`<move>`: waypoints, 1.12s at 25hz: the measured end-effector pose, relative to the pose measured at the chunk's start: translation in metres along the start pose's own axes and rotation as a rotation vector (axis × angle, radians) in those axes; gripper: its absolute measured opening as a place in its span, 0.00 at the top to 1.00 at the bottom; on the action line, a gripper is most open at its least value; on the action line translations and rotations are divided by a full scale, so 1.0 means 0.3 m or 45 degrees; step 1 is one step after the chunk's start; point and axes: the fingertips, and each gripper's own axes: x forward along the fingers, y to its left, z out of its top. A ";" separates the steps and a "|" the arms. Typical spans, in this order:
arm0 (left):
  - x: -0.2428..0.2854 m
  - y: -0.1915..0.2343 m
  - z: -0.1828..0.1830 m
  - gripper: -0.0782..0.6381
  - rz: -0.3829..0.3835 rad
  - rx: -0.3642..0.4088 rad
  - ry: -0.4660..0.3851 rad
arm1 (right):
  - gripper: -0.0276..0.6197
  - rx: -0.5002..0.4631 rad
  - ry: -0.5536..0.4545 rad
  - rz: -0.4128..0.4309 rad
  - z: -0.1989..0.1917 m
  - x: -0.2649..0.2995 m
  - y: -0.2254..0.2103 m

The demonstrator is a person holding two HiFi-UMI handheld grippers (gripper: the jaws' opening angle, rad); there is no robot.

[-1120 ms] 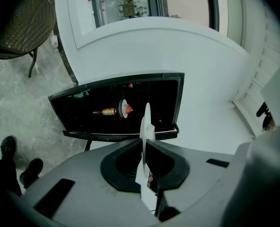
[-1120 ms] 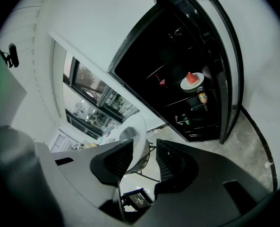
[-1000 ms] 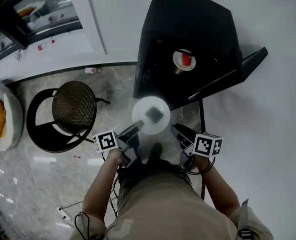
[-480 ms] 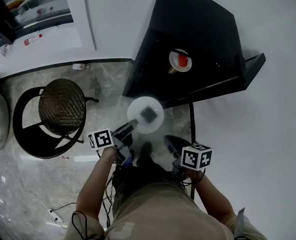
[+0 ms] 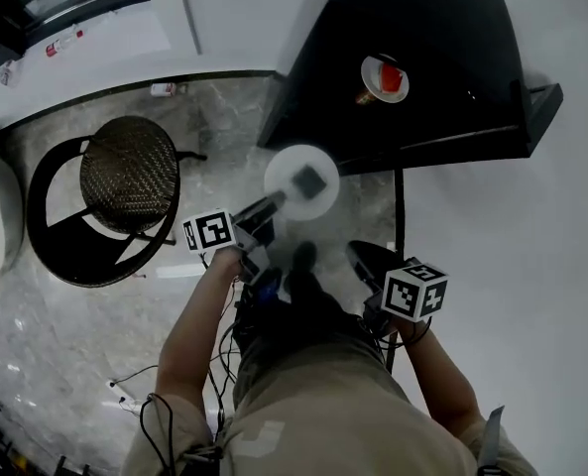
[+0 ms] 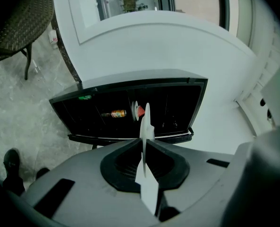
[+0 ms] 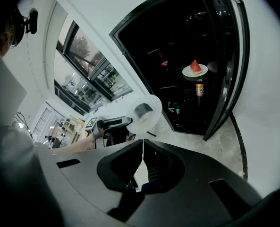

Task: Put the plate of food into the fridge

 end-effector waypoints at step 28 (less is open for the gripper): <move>0.015 0.289 -0.051 0.86 0.008 -0.111 -0.094 | 0.92 -0.095 0.154 0.122 -0.202 0.201 -0.102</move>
